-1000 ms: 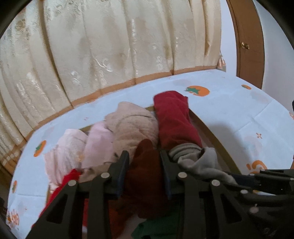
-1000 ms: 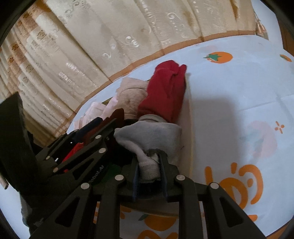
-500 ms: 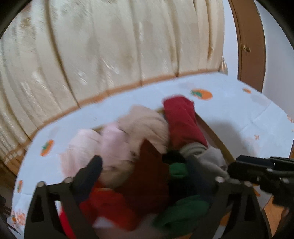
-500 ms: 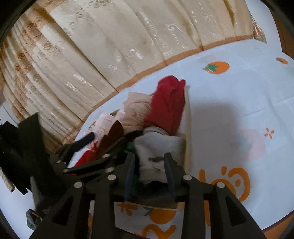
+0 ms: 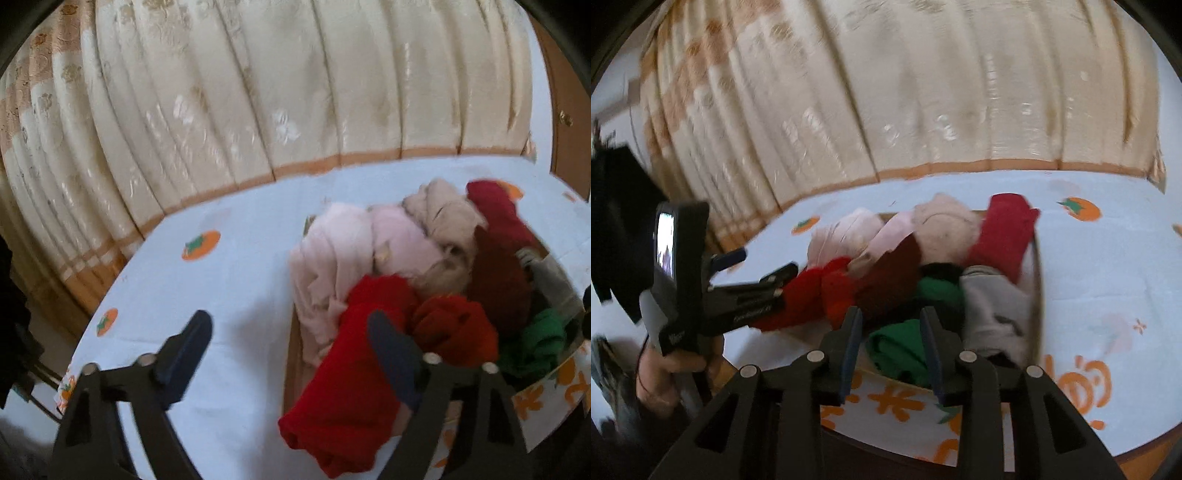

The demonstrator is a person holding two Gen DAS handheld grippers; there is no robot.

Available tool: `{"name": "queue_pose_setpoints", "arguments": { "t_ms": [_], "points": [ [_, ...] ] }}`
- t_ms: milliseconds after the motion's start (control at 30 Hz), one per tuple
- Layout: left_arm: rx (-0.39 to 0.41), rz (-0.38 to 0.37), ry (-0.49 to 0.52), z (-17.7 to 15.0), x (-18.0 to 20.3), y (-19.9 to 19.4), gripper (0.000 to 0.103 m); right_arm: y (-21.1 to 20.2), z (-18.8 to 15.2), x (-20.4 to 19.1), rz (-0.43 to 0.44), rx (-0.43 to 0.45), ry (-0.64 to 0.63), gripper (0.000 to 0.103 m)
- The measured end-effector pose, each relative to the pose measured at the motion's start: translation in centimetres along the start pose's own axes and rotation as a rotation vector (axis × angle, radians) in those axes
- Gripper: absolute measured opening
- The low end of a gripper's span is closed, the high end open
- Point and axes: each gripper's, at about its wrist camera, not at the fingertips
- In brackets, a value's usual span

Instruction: Take underwear out of drawer

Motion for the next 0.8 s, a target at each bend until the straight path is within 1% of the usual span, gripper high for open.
{"name": "queue_pose_setpoints", "arguments": {
  "t_ms": [100, 133, 167, 300, 400, 467, 500, 533, 600, 733, 800],
  "points": [
    [-0.012, -0.019, -0.023, -0.3, 0.9, 0.3, 0.077, 1.6, -0.1, 0.4, -0.013, -0.051, 0.049, 0.036],
    [-0.018, -0.028, -0.038, -0.2, 1.2, 0.4, 0.073, 2.2, -0.3, 0.9, -0.017, -0.068, 0.071, 0.036],
    [-0.026, -0.038, -0.056, -0.1, 1.6, 0.5, 0.072, 2.4, -0.4, 1.2, -0.021, -0.077, 0.088, 0.036],
    [-0.082, -0.098, -0.148, -0.6, 2.9, 1.4, 0.072, 3.2, -0.9, 2.9, -0.009, -0.084, 0.157, 0.036],
    [-0.084, -0.118, -0.196, -0.9, 3.6, 1.5, 0.072, 3.5, -1.2, 3.3, -0.011, -0.089, 0.168, 0.036],
    [-0.068, -0.113, -0.194, -1.0, 3.7, 1.4, 0.076, 3.8, -1.4, 3.6, -0.001, -0.096, 0.169, 0.036],
    [-0.063, -0.102, -0.189, -1.0, 3.7, 1.4, 0.081, 3.8, -1.5, 3.7, 0.003, -0.095, 0.171, 0.036],
    [-0.061, -0.087, -0.185, -1.0, 3.7, 1.5, 0.089, 3.7, -1.6, 3.7, 0.006, -0.090, 0.172, 0.036],
    [-0.054, -0.057, -0.182, -1.1, 3.5, 1.7, 0.097, 3.6, -1.6, 3.7, 0.008, -0.084, 0.175, 0.036],
    [-0.056, -0.080, -0.193, -1.4, 3.1, 2.0, 0.098, 3.8, -2.0, 4.1, 0.015, -0.075, 0.178, 0.036],
    [-0.049, -0.077, -0.185, -1.4, 3.2, 2.0, 0.098, 4.0, -2.1, 4.0, 0.003, -0.089, 0.146, 0.036]
  ]
}}
Point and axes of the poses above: each gripper's, at about its wrist camera, not at the fingertips, and y roughly the way its jaws point, x to its right, z to its top, and after that the axes turned 15 degrees about z, right-handed
